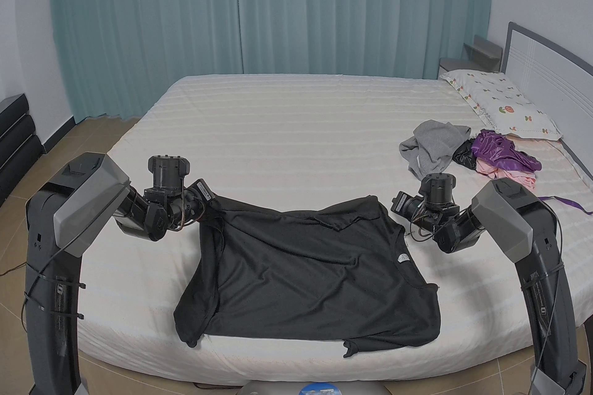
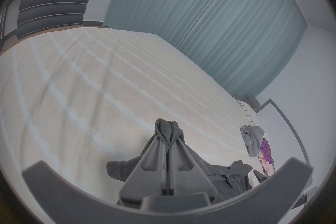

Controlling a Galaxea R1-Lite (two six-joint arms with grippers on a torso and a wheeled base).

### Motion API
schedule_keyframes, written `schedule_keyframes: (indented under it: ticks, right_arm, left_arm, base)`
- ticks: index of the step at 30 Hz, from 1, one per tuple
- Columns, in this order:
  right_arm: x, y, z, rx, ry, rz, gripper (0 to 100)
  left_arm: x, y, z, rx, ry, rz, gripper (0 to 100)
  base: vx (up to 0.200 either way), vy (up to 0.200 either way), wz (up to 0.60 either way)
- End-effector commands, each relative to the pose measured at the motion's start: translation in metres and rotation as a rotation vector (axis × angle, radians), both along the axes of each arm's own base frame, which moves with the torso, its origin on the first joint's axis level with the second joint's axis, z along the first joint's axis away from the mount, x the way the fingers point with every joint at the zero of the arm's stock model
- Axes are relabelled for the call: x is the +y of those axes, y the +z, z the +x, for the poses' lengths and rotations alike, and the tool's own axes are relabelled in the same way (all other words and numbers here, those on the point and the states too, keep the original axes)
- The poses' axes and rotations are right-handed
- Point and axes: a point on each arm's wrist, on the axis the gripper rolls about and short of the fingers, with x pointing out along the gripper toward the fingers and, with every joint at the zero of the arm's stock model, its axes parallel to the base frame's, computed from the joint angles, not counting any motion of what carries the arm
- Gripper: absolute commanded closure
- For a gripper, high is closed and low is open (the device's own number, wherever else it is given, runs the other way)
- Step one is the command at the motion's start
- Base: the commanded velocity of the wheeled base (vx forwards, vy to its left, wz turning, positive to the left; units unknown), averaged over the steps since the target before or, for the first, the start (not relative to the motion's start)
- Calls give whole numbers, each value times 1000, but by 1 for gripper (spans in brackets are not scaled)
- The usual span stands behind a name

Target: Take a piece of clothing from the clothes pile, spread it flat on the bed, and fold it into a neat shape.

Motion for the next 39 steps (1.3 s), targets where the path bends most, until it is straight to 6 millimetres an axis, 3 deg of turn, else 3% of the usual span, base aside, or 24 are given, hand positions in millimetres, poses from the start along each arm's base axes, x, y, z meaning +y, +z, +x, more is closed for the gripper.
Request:
schedule_keyframes:
  ticks: [1, 6, 12, 13, 17, 21, 27, 28, 36, 39]
  right_arm:
    - [-26, 19, 6, -49, -69, 4, 100]
    - [-45, 29, 10, -90, -104, 18, 100]
    - [-29, 21, 2, -38, -41, 48, 100]
    - [-24, 19, 1, -29, -18, 52, 0]
    - [-8, 14, -5, 10, 42, 59, 0]
    - [14, -12, -12, 82, 90, 49, 0]
    - [19, -18, -9, 117, 101, 33, 0]
    - [18, -19, -9, 123, 99, 32, 100]
    - [14, -15, -8, 114, 86, 46, 100]
    - [3, 8, -3, 61, 40, 88, 100]
  left_arm:
    - [3, 0, 7, -25, 21, -5, 100]
    - [4, 7, 14, -61, 47, -31, 100]
    - [0, 1, 12, -37, 44, -38, 100]
    - [0, 1, 12, -36, 44, -38, 100]
    - [0, 0, 11, -32, 45, -37, 100]
    - [-2, -2, 11, -29, 41, -38, 100]
    - [-3, -7, 9, -14, 39, -35, 100]
    - [-3, -7, 9, -14, 39, -35, 100]
    - [-4, -7, 9, -16, 38, -35, 100]
    - [-4, -3, 12, -38, 37, -39, 100]
  base:
    - [0, 0, 0]
    - [0, 0, 0]
    - [0, 0, 0]
    - [0, 0, 0]
    - [0, 0, 0]
    - [0, 0, 0]
    - [0, 0, 0]
    - [0, 0, 0]
    - [0, 0, 0]
    - [0, 0, 0]
